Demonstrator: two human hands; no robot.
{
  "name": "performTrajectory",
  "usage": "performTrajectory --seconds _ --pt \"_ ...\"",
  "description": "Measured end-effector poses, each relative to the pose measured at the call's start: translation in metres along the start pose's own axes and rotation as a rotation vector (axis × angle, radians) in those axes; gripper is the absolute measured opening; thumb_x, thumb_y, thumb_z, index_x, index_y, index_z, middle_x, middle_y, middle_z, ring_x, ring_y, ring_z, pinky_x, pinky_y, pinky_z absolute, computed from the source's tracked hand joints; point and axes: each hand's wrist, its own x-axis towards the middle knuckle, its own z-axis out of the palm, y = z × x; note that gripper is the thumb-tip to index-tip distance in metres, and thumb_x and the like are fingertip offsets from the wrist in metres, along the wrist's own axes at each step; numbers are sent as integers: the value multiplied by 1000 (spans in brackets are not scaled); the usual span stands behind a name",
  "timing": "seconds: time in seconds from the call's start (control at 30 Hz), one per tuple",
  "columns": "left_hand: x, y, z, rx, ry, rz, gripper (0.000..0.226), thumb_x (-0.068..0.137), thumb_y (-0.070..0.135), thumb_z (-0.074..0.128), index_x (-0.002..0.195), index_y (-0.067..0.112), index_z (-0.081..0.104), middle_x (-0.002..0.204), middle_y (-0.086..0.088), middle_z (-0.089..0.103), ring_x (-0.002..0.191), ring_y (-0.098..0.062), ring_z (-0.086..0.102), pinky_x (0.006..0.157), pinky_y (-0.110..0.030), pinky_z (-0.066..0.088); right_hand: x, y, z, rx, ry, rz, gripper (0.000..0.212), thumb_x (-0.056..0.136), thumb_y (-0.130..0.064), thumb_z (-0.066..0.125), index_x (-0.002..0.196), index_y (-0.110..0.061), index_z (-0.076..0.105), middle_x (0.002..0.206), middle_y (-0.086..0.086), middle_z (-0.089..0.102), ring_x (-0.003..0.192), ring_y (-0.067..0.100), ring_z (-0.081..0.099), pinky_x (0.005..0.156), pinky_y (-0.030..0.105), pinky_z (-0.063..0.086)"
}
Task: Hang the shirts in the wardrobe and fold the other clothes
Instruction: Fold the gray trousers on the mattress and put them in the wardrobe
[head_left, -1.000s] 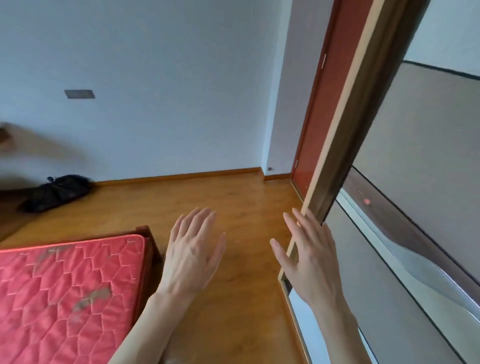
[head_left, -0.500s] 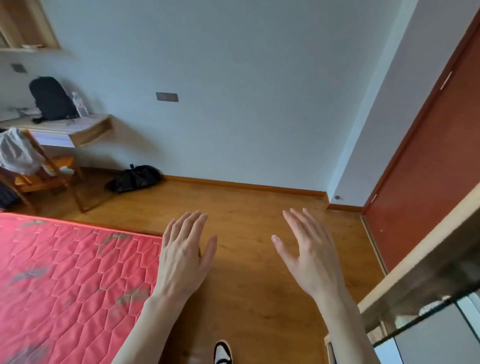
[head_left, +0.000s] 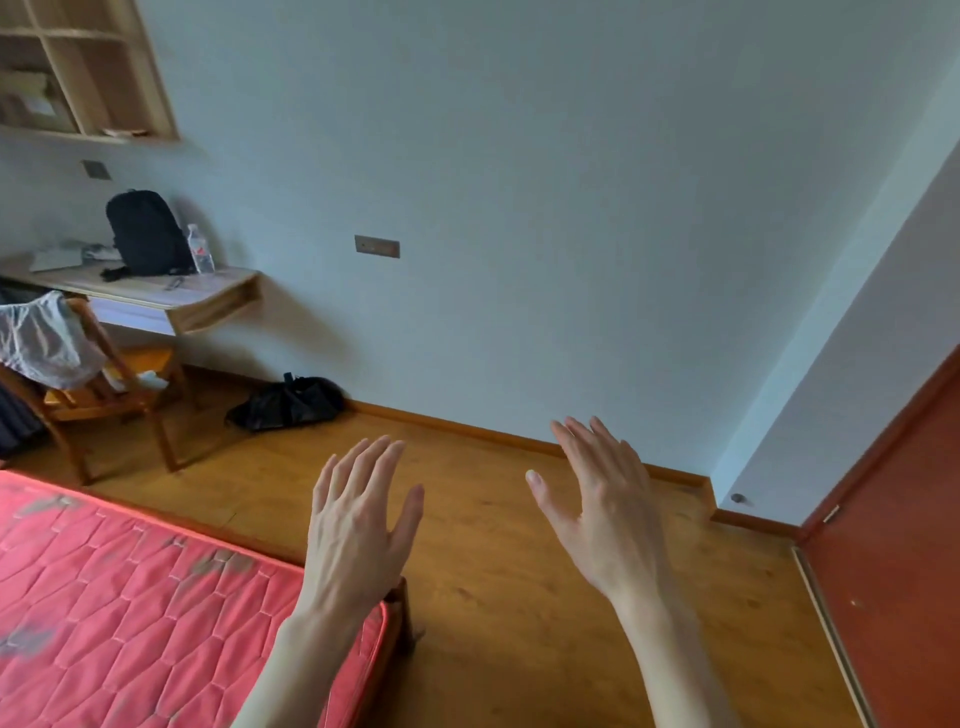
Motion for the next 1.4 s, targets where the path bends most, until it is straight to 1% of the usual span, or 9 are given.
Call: performTrajectory --seconds 0.3,0.4,0.53,0.63,0.77,0.97,1.1,1.27,1.4 --pt "111 -43 59 43 3 -2 54 102 47 50 147 18 53 151 -1 54 148 -20 41 124 -49 28 123 7 76 63 -33 -53 64 104 -66 37 158 -31 38 164 -9 39 156 10 23 128 41 21" --pt "147 -63 83 78 -1 -21 54 102 48 49 147 18 53 152 -1 53 149 -20 40 124 -49 28 165 13 110 96 -55 -77 65 103 -67 36 158 -32 37 164 -9 38 156 9 22 128 38 18" --pt "198 -87 116 124 27 -40 54 102 49 48 147 18 53 152 -1 53 149 -20 40 125 -49 28 225 23 157 181 -83 -106 67 103 -69 34 160 -33 34 165 -13 33 157 3 15 128 32 12" --pt "249 -105 150 161 34 -123 54 103 49 47 147 19 53 152 -1 54 148 -20 41 125 -49 29 286 36 199 228 -123 -130 67 104 -68 34 160 -32 34 165 -13 34 156 2 15 128 32 13" --pt "304 -128 186 206 79 -264 55 102 52 43 146 20 54 150 0 56 146 -20 44 123 -50 32 366 53 247 289 -180 -173 70 102 -72 29 160 -33 34 165 -16 33 156 3 15 129 37 18" --pt "378 -171 212 285 109 -375 55 102 50 45 146 18 54 151 -1 55 147 -20 43 122 -53 32 483 70 309 376 -236 -223 74 99 -73 31 160 -31 34 165 -13 35 156 5 18 129 38 21" --pt "410 -208 203 328 180 -451 55 102 48 47 146 17 54 150 -1 55 147 -20 42 121 -52 32 535 38 345 459 -267 -289 74 98 -74 31 159 -32 36 164 -12 37 156 5 21 127 34 19" --pt "427 -258 199 367 245 -567 54 102 49 47 146 19 53 150 0 54 147 -19 40 120 -54 34 566 -30 395 501 -354 -482 71 100 -75 28 160 -39 29 167 -18 28 156 1 11 126 26 7" --pt "441 -305 197 407 295 -637 56 102 51 44 146 19 53 150 0 55 147 -20 40 120 -54 34 596 -77 438 528 -387 -580 68 101 -74 30 160 -41 28 167 -19 28 156 2 12 129 37 18"
